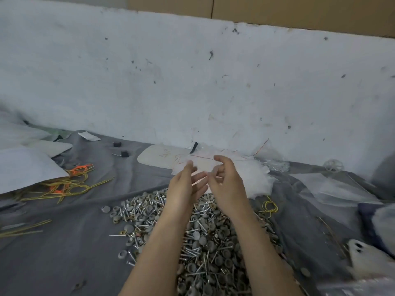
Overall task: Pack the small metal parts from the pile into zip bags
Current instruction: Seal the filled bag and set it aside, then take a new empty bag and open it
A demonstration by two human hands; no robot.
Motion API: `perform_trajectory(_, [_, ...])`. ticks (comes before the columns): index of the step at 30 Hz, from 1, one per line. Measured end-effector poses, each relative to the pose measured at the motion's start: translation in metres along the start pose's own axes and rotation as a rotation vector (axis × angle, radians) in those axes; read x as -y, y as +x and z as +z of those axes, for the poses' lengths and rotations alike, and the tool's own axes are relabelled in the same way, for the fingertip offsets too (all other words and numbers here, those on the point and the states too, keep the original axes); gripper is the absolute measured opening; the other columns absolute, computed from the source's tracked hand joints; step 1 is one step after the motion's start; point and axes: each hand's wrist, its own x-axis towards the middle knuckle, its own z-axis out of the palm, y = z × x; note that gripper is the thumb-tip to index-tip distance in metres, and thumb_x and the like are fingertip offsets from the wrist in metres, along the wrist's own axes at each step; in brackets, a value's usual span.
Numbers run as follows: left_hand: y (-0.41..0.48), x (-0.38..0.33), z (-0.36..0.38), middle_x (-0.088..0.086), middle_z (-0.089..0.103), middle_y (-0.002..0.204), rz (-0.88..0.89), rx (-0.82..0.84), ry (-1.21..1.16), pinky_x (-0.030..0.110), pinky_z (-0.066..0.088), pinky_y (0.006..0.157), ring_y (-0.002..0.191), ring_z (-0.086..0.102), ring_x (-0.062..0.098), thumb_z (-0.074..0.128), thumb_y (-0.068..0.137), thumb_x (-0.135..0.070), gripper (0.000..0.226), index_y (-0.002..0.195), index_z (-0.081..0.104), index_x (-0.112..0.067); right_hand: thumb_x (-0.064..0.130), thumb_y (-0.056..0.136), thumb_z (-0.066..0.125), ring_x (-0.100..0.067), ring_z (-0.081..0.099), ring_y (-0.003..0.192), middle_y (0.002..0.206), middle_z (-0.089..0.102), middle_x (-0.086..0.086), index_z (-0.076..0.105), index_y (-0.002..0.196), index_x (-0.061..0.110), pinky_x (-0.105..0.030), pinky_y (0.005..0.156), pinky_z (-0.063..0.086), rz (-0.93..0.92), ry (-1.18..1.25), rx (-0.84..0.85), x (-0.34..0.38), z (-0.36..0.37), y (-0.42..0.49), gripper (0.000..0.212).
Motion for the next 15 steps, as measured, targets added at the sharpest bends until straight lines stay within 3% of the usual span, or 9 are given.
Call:
perform_trajectory(3, [-0.046, -0.001, -0.016, 0.009, 0.073, 0.099, 0.037, 0.027, 0.164, 0.028, 0.056, 0.069, 0.085, 0.072, 0.019, 0.055, 0.093, -0.045, 0.034, 0.106, 0.060, -0.014, 0.012, 0.090, 0.057, 0.009, 0.051, 0.087, 0.094, 0.052, 0.018, 0.019, 0.148, 0.027, -0.003, 0.075, 0.037, -0.107, -0.155, 0.150, 0.014, -0.005, -0.060, 0.070])
perform_trajectory(5, [-0.073, 0.010, -0.031, 0.007, 0.074, 0.093, 0.081, -0.013, 0.343, 0.030, 0.054, 0.070, 0.082, 0.072, 0.018, 0.058, 0.093, -0.036, 0.025, 0.096, 0.065, -0.013, 0.018, 0.089, 0.063, 0.006, 0.052, 0.093, 0.096, 0.057, 0.018, 0.005, 0.150, 0.029, -0.006, 0.084, 0.039, -0.112, -0.174, 0.262, 0.017, -0.003, -0.095, 0.085])
perform_trajectory(6, [-0.085, 0.017, -0.039, 0.009, 0.074, 0.091, 0.101, -0.038, 0.400, 0.028, 0.053, 0.068, 0.080, 0.071, 0.018, 0.057, 0.094, -0.029, 0.020, 0.091, 0.067, -0.011, 0.020, 0.089, 0.064, 0.006, 0.054, 0.095, 0.097, 0.059, 0.018, 0.007, 0.149, 0.030, -0.008, 0.087, 0.041, -0.089, -0.156, 0.301, 0.018, -0.002, -0.109, 0.084])
perform_trajectory(10, [-0.125, 0.049, -0.065, 0.007, 0.074, 0.092, 0.156, -0.044, 0.452, 0.023, 0.054, 0.072, 0.087, 0.071, 0.017, 0.044, 0.101, -0.017, 0.027, 0.093, 0.070, -0.015, 0.023, 0.094, 0.057, 0.006, 0.056, 0.101, 0.110, 0.061, 0.016, 0.052, 0.127, 0.026, -0.017, 0.093, 0.047, -0.009, -0.131, 0.230, 0.013, 0.007, -0.153, 0.034])
perform_trajectory(13, [-0.133, 0.073, -0.080, 0.007, 0.070, 0.097, 0.294, -0.065, 0.696, 0.037, 0.052, 0.086, 0.094, 0.065, 0.022, 0.044, 0.101, -0.013, 0.027, 0.096, 0.070, -0.014, 0.018, 0.095, 0.055, 0.005, 0.059, 0.095, 0.102, 0.063, 0.016, 0.057, 0.107, 0.032, -0.008, 0.083, 0.045, 0.065, 0.014, 0.114, 0.006, 0.019, -0.173, 0.018])
perform_trajectory(15, [-0.136, 0.081, -0.081, 0.004, 0.067, 0.097, 0.412, -0.086, 0.852, 0.034, 0.048, 0.086, 0.093, 0.061, 0.017, 0.047, 0.098, -0.009, 0.022, 0.096, 0.068, -0.015, 0.022, 0.095, 0.056, 0.006, 0.061, 0.093, 0.099, 0.065, 0.015, 0.059, 0.105, 0.029, -0.011, 0.084, 0.047, 0.106, 0.079, 0.083, 0.004, 0.026, -0.179, 0.013])
